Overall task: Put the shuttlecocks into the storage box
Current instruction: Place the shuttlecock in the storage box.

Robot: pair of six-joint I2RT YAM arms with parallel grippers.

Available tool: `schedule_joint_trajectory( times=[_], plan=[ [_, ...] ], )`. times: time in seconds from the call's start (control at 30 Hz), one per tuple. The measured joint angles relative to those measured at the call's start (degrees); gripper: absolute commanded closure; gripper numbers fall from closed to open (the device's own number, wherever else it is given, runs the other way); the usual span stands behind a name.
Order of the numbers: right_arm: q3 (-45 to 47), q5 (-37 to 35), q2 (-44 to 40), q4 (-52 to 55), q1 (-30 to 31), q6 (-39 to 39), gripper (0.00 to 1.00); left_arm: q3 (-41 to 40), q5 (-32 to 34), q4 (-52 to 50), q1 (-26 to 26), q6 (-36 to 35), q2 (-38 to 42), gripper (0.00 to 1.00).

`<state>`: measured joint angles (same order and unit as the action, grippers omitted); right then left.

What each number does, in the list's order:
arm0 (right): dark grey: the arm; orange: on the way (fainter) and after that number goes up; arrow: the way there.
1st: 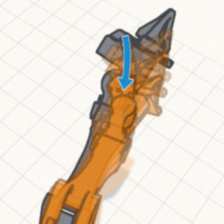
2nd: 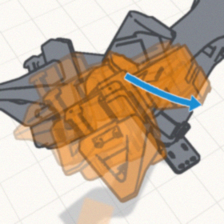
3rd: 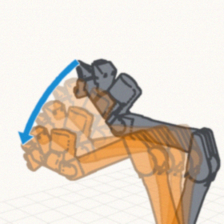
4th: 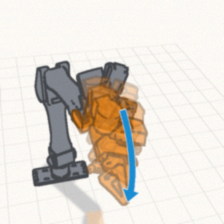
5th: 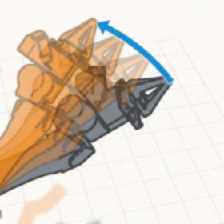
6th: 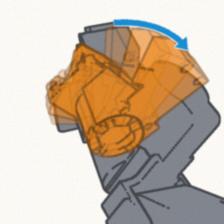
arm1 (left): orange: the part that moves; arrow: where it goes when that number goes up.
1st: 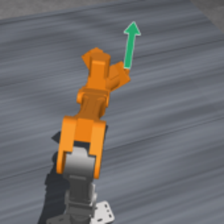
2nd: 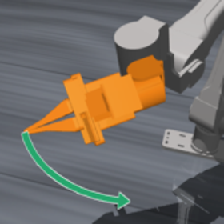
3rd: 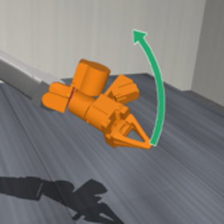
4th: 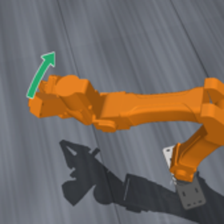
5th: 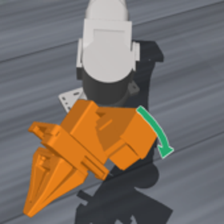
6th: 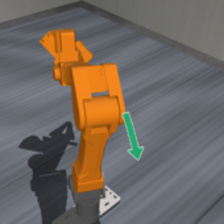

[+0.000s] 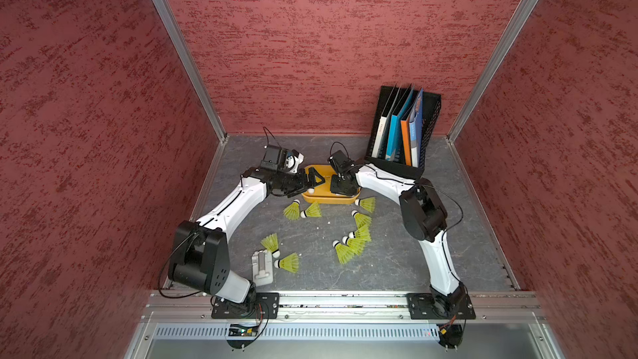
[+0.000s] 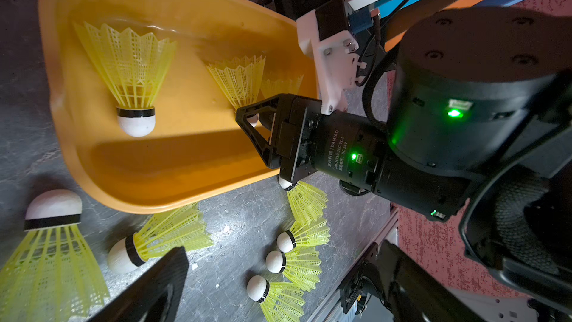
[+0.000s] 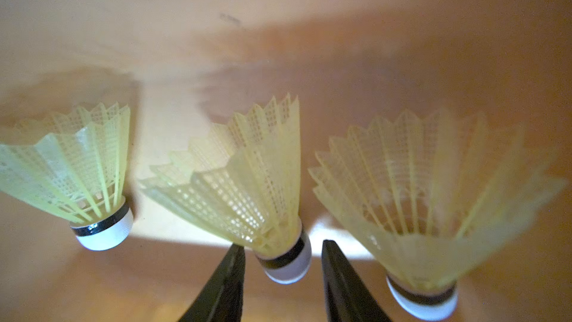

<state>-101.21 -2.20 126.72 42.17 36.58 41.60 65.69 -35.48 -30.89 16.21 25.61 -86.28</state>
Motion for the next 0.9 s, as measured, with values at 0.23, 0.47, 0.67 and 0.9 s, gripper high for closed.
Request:
schedule_joint_trajectory(
  times=[0.23,0.47,0.67,0.9],
  plan=[
    [-1.62,0.0,-0.15,0.87,0.0,0.87,0.58,0.0,0.11,-0.22,0.0,0.0,0.0,0.0],
    [-1.62,-0.17,-1.2,1.03,0.22,1.25,0.59,-0.02,0.96,-0.24,0.0,0.02,0.04,0.0],
    [-1.62,-0.94,-3.15,1.03,0.94,0.63,0.59,-1.53,1.55,-0.55,0.0,0.5,2.36,0.0],
    [3.06,-2.01,-10.08,-2.56,2.54,-4.0,0.56,-4.35,2.71,-2.49,1.05,0.92,6.91,0.0]
  ],
)
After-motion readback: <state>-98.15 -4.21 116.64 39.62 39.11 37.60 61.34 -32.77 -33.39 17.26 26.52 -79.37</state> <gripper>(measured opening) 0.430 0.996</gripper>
